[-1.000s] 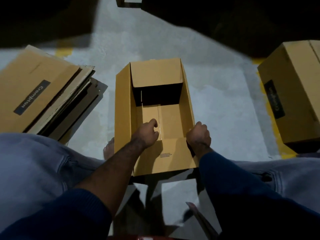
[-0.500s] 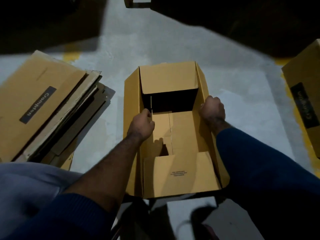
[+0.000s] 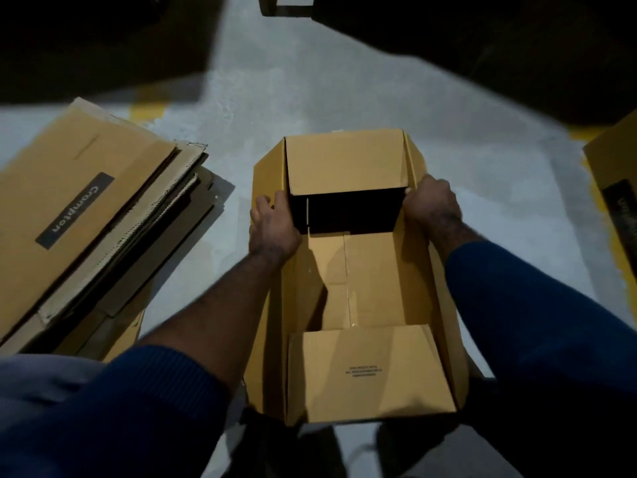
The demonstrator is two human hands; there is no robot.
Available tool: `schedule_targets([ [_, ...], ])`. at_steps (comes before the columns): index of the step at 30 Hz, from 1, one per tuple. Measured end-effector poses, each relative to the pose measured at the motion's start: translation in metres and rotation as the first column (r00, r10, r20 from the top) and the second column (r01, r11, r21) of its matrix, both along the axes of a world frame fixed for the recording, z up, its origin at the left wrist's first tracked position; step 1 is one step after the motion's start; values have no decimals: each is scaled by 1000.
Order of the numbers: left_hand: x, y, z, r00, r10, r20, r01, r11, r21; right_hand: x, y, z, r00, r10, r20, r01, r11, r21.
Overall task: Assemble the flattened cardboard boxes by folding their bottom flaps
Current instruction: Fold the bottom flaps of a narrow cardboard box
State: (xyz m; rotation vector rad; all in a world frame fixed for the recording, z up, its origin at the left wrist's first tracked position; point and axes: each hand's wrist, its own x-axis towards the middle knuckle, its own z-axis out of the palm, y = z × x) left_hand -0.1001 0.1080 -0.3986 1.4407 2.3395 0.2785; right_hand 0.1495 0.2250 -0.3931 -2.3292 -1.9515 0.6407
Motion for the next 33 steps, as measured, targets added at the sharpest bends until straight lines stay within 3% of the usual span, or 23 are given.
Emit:
schedule_targets([
  [11,-20,48,-31,994,16,108,-25,997,79,-19,74,-11,996,33,80,-36,999,40],
  [16,-21,52,-51,998,-20,53,12,991,136,-23,80,-21,992,65,110,-72,996,60],
  [22,-22,56,-51,999,-42,9,40,995,96,-27,78,-22,987,54,154,-67,994,86],
  [26,-25,51,-35,995,-90,-40,89,996,-30,-26,60,-11,995,10,100,-15,998,56],
  [29,-12,28,-13,984,-121,-133,113,991,-68,-22,25,-1,983,87,161,-114,979,167],
  [31,4,2,7,985,-133,-107,126,990,-66,-28,-13,7,974,209,92,-224,951,210],
  [33,20,-31,23,988,-150,-36,144,981,-128,-41,-64,15,942,320,-104,-318,947,42],
])
